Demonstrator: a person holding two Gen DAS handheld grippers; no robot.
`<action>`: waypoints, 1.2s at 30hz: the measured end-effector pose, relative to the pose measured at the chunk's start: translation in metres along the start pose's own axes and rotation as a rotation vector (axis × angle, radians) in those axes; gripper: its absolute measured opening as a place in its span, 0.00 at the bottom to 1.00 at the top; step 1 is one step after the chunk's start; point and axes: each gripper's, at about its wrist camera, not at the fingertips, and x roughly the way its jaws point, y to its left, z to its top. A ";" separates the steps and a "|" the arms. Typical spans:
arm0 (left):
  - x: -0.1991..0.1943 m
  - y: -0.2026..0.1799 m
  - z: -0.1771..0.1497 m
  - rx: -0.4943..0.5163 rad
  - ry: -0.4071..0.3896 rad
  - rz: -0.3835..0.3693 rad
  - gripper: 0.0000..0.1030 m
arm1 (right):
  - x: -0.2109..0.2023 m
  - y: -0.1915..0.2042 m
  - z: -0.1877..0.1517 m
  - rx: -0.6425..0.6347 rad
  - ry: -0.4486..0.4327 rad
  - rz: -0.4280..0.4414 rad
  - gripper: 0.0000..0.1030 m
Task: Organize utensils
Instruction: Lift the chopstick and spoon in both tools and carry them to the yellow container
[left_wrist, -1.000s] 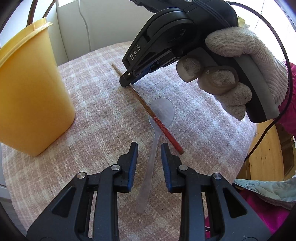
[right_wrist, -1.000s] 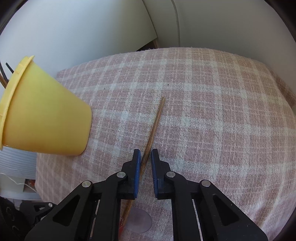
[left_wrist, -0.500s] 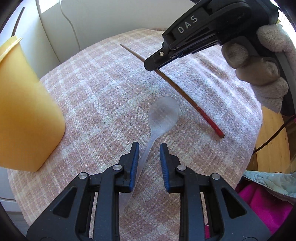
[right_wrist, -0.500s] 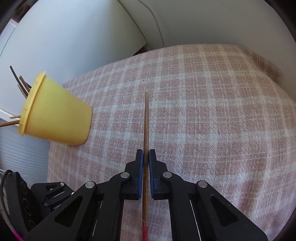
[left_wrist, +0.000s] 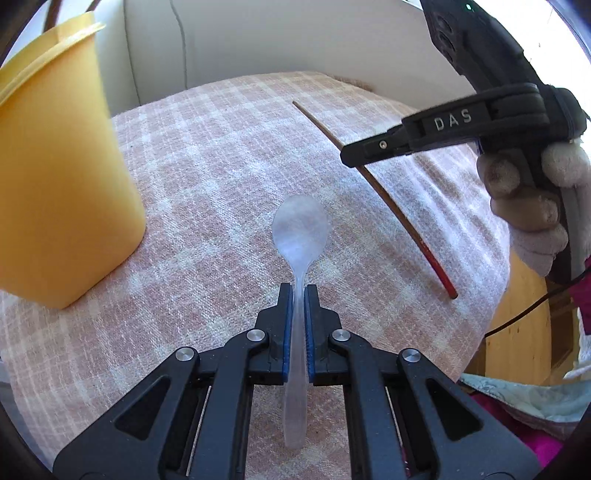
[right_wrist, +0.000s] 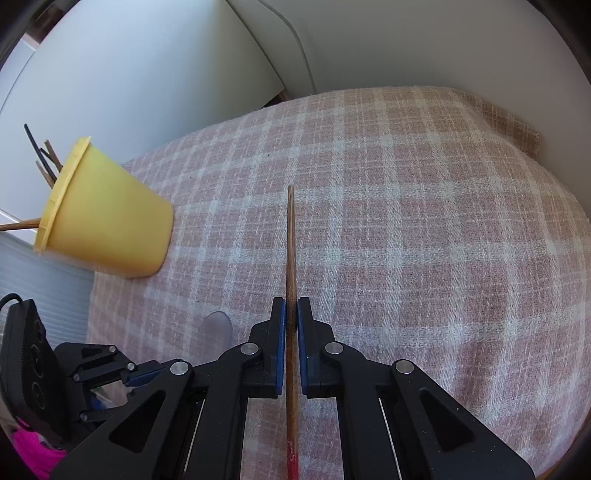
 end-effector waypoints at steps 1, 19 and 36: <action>-0.004 0.003 0.000 -0.022 -0.019 -0.013 0.04 | 0.000 0.003 -0.001 -0.007 -0.005 0.002 0.05; 0.002 -0.005 -0.008 0.073 0.112 0.072 0.22 | -0.006 0.025 -0.013 -0.038 -0.042 0.014 0.04; -0.024 0.007 0.009 -0.010 -0.053 -0.034 0.03 | -0.038 0.036 -0.017 -0.072 -0.117 0.044 0.04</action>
